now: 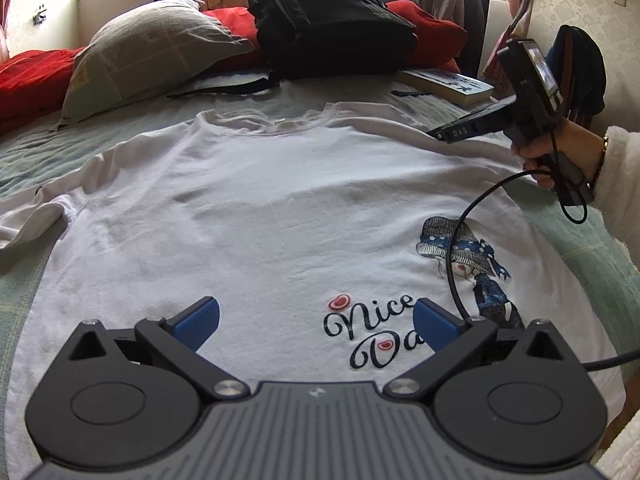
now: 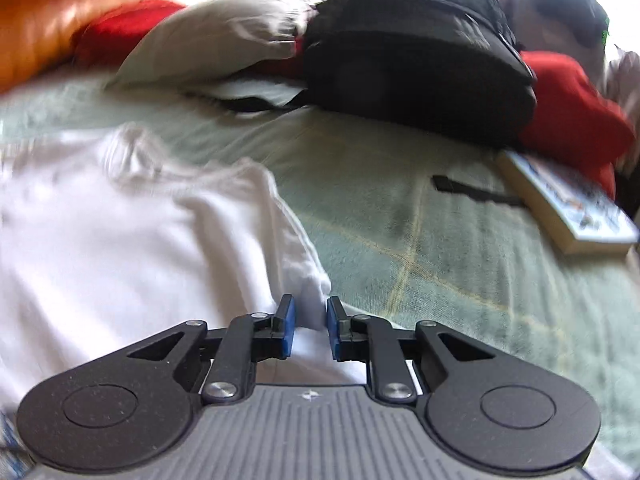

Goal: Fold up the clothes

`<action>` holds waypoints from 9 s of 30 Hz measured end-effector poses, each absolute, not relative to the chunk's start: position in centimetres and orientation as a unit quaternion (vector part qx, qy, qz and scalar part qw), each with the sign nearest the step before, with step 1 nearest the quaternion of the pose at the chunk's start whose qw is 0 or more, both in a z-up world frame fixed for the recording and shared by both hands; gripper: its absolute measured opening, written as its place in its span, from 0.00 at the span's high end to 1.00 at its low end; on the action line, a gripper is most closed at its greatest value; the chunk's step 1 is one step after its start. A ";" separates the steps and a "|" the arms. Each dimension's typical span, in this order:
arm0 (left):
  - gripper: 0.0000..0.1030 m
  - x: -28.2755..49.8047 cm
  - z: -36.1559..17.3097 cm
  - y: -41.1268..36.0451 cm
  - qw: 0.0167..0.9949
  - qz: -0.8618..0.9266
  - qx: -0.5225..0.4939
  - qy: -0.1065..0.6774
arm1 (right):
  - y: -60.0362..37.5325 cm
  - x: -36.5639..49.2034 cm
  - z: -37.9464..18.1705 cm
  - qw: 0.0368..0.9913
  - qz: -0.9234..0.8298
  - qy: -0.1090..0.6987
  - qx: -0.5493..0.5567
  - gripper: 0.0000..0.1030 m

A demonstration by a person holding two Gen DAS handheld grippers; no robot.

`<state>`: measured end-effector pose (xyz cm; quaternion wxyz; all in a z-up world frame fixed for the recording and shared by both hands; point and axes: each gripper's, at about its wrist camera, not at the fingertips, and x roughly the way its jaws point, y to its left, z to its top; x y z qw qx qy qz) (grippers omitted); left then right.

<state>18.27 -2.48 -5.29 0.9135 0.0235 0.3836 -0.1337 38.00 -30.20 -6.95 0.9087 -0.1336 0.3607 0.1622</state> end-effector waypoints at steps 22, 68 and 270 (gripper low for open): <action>0.01 18.5 -5.6 -1.3 0.913 -0.129 0.012 0.387 | -30.1 42.5 -7.0 0.894 0.234 0.361 -0.127 0.91; 0.01 18.2 -5.1 -2.0 0.915 -0.124 0.023 0.384 | -38.3 38.8 -3.5 0.912 0.121 0.390 0.035 0.54; 0.01 12.0 -7.2 3.9 0.922 -0.093 0.045 0.372 | -19.5 19.9 -5.8 0.885 0.285 0.355 -0.098 0.00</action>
